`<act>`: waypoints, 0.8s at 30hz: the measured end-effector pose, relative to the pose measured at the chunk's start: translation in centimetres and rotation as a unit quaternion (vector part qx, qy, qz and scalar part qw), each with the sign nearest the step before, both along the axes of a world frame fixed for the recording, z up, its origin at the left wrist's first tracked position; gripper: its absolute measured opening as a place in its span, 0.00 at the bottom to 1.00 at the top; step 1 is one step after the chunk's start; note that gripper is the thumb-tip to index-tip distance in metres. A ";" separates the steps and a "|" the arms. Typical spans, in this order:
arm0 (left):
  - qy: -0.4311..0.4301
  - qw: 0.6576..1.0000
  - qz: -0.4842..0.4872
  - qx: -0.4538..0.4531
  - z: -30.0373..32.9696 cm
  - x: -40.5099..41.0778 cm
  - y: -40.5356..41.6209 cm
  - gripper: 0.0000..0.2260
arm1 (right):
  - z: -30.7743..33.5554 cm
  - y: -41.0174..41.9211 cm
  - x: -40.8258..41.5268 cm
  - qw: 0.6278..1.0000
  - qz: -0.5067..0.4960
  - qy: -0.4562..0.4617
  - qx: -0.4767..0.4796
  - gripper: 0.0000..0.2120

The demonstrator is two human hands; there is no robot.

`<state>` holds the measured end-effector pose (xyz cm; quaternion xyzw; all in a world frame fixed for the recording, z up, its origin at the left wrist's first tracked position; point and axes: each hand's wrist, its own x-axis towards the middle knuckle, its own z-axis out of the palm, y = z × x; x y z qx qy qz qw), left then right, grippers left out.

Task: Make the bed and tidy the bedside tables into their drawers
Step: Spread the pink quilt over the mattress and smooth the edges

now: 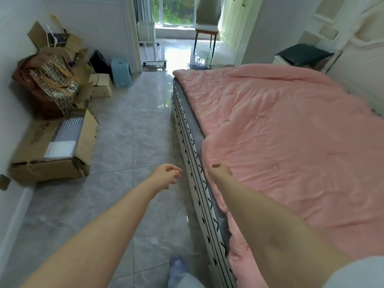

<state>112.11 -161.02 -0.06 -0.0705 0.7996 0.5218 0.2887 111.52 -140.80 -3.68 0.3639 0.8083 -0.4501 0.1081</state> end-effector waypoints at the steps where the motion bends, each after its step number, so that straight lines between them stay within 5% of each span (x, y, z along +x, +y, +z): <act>1: -0.001 1.000 -0.004 -0.001 0.0 -1.1 -0.4 0.08 | -0.2 -0.4 -1.2 1.000 -0.005 -0.004 -0.001 0.19; 13: -0.030 0.996 -0.069 -0.043 0.0 -21.3 -1.0 0.09 | -4.0 -1.7 -16.9 0.995 -0.052 -0.041 -0.076 0.16; 24: -0.054 0.992 -0.114 -0.026 -0.6 -36.2 0.4 0.08 | -4.5 1.1 -31.4 0.994 -0.102 -0.003 -0.028 0.13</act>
